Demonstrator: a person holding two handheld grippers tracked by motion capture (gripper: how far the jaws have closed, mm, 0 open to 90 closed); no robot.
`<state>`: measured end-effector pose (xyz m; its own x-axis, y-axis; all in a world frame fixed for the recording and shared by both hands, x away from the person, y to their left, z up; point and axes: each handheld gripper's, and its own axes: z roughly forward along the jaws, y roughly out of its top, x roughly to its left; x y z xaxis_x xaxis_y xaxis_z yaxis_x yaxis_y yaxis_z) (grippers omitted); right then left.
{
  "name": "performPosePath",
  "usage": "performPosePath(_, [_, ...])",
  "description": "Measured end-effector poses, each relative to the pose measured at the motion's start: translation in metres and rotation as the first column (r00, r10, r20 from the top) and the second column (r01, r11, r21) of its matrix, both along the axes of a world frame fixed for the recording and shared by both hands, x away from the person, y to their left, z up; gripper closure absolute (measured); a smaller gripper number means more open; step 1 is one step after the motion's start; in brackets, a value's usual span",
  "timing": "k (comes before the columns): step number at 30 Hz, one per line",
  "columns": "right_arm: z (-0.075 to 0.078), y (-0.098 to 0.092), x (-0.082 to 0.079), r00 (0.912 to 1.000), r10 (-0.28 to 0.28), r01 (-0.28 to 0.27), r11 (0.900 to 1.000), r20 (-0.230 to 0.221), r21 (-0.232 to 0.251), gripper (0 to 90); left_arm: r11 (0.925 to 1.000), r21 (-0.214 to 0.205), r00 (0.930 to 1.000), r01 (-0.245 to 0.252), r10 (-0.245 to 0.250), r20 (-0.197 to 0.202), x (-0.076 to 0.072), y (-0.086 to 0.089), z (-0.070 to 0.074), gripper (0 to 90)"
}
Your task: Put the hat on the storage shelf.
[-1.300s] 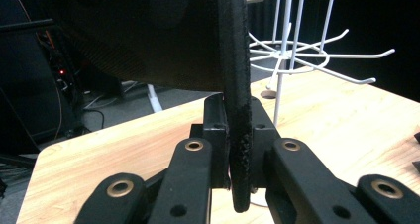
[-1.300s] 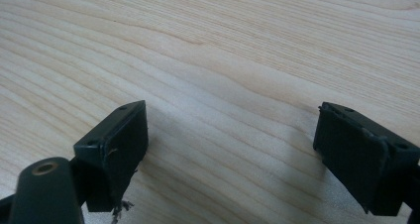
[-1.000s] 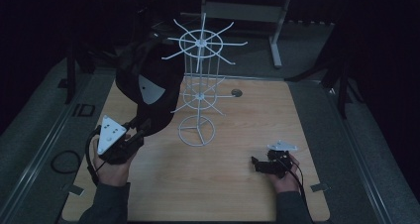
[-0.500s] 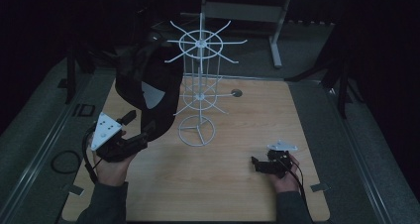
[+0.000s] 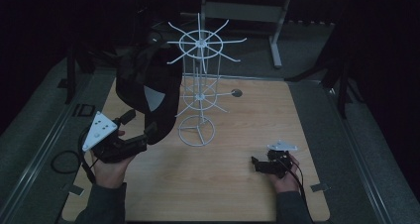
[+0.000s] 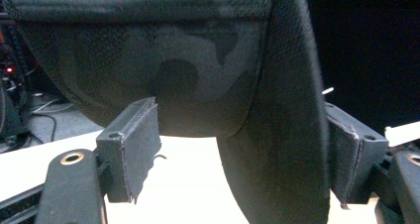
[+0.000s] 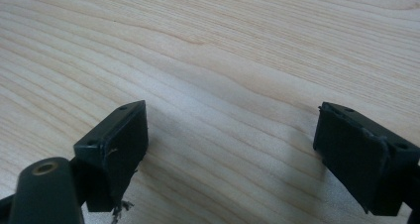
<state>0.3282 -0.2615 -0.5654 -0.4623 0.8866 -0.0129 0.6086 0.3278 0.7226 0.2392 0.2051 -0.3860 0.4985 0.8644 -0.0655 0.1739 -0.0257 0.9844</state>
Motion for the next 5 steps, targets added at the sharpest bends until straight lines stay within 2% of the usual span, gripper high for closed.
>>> performPosePath(1, [0.0000, 0.0000, 0.0000, 1.0000, 0.000, 0.000, 1.0000, 0.000, 0.000, 13.3, 0.9998, -0.018, 0.9999, 0.010, -0.010, 0.006, -0.0023, 0.0008, 0.0024, 24.4])
performPosePath(5, [0.0000, 0.0000, 0.0000, 1.0000, 0.000, 0.000, 1.0000, 0.000, 0.000, 13.3, 0.9992, -0.030, 0.9996, 0.026, -0.025, 0.011, -0.0065, 0.0025, 0.0063, 22.9])
